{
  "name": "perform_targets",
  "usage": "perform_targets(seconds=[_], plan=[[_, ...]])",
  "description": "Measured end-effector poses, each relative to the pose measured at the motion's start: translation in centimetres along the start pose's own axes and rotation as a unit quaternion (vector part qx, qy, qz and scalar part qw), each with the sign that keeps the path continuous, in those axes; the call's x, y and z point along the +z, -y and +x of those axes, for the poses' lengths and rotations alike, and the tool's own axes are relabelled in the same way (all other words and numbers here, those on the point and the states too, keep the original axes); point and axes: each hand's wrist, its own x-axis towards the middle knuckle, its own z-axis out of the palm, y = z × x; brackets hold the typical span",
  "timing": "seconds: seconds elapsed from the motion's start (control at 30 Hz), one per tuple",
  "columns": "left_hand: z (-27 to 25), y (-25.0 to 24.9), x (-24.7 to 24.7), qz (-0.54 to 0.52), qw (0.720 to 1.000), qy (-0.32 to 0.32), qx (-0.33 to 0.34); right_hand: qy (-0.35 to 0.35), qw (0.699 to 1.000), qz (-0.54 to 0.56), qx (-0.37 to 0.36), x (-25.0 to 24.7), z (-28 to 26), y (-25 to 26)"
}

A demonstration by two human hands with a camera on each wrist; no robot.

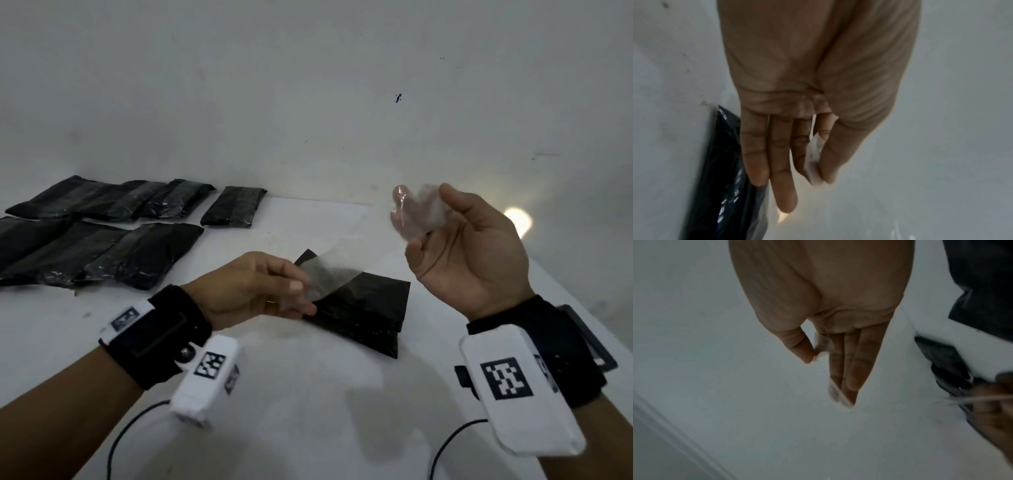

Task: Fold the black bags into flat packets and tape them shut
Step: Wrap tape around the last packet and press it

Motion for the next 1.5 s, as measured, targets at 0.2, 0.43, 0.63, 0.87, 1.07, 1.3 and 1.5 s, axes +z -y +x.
perform_targets(seconds=[0.2,0.43,0.63,0.87,1.07,1.3,1.5], plan=[[-1.3,-1.7,-4.0,-0.016,0.992,-0.123,-0.020,-0.131,0.970,-0.205,0.022,-3.6,-2.3,-0.3],[0.3,-1.6,-3.5,0.052,0.975,-0.207,-0.058,-0.256,0.908,-0.329,0.040,-6.5,-4.2,-2.5],[2.0,0.0,-3.3,0.106,0.956,-0.268,-0.048,-0.296,0.882,-0.361,0.067,-8.3,-4.1,-3.5],[2.6,0.8,-3.5,0.162,0.948,-0.273,-0.015,-0.298,0.872,-0.380,0.081,-9.4,-3.7,-4.6],[2.7,1.8,-4.3,0.171,0.948,-0.270,-0.003,-0.296,0.867,-0.394,0.072,-10.1,-3.4,-5.3],[3.2,3.0,-4.4,0.205,0.941,-0.267,-0.017,-0.306,0.860,-0.399,0.084,-11.2,-3.3,-6.5],[4.1,4.2,-4.0,0.259,0.926,-0.275,-0.027,-0.299,0.839,-0.447,0.078,-12.1,-2.8,-7.1]])
